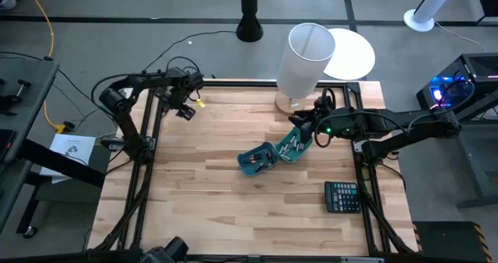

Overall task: Sort batteries
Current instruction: Put the black battery into the blue bin

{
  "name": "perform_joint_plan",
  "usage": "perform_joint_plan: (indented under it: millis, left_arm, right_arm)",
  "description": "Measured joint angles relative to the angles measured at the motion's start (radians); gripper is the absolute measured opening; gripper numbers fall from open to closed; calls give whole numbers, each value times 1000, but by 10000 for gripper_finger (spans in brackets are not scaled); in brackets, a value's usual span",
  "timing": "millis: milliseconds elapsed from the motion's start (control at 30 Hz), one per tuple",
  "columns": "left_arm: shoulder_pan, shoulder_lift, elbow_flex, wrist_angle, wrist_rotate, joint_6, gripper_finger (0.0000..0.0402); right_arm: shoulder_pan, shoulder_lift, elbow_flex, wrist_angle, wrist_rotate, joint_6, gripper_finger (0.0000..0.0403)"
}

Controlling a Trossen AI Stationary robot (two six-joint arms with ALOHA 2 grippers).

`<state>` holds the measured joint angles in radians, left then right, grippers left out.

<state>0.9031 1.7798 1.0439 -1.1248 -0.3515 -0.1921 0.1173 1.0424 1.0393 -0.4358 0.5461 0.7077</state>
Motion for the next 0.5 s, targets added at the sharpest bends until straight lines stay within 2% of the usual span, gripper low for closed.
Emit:
perform_joint_plan:
  millis: [133,333,500]
  left_arm:
    - [24,43,78,-7,6,-8,223]
    - [113,150,211,-179,17,20,223]
    - [119,276,261,-263,35,37,222]
  right_arm:
    - [0,0,0,0,0,0,172]
    - [0,0,0,-1,2,-6,172]
    - [0,0,0,-11,1,-7,172]
